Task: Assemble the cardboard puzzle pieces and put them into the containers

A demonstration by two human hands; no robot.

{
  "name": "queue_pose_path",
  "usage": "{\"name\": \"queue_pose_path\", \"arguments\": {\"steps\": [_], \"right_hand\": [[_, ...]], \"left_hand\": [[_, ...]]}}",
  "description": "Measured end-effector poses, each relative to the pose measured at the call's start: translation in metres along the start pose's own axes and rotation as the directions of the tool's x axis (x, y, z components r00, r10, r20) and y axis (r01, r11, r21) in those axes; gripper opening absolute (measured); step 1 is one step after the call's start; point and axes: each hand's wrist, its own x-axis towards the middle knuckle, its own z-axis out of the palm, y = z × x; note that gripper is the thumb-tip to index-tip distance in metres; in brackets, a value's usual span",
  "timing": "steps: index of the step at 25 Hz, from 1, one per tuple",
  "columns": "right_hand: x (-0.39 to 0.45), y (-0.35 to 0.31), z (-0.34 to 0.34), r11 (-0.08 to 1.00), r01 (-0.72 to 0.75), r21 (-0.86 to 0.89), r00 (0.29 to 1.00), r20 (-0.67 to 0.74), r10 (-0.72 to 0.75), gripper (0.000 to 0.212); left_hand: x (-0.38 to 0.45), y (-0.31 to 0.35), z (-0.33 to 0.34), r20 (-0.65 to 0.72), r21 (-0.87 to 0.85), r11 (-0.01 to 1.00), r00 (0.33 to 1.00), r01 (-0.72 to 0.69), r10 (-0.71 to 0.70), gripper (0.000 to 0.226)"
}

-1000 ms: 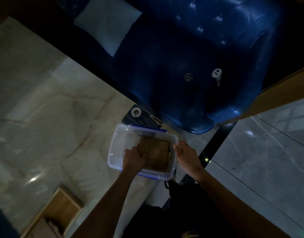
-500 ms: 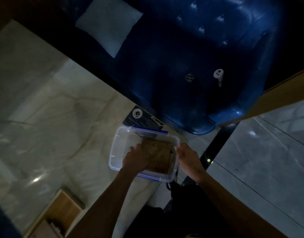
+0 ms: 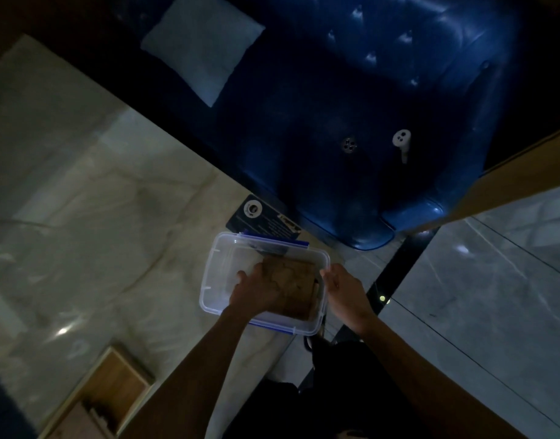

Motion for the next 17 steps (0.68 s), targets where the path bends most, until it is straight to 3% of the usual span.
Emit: {"name": "queue_pose_path", "arguments": {"steps": [2, 7, 10, 14, 17], "right_hand": [[-0.003, -0.002, -0.002, 1.000, 0.005, -0.014, 1.000, -0.003, -0.005, 0.027], [-0.006, -0.009, -0.008, 0.986, 0.004, -0.167, 1.000, -0.001, -0.004, 0.026], [-0.007, -0.014, -0.004, 0.959, -0.010, -0.285, 0.997, -0.075, -0.012, 0.018], [-0.008, -0.025, -0.001, 0.995, -0.029, -0.098, 0.999, -0.022, 0.027, 0.050], [-0.013, -0.026, 0.000, 0.976, 0.021, -0.215, 0.996, -0.083, -0.040, 0.070]], "left_hand": [[-0.005, -0.002, -0.001, 0.054, -0.075, 0.997, 0.998, -0.011, 0.015, 0.090], [-0.024, 0.010, 0.018, -0.089, -0.126, 0.985, 0.987, 0.122, -0.134, 0.107], [-0.040, 0.012, 0.022, -0.210, -0.117, 0.987, 0.969, 0.107, -0.130, 0.090], [-0.085, -0.003, 0.020, -0.372, -0.039, 0.996, 0.926, -0.082, 0.062, 0.061], [-0.126, -0.032, 0.035, -0.403, 0.041, 0.990, 0.905, -0.133, 0.138, 0.061]]}}
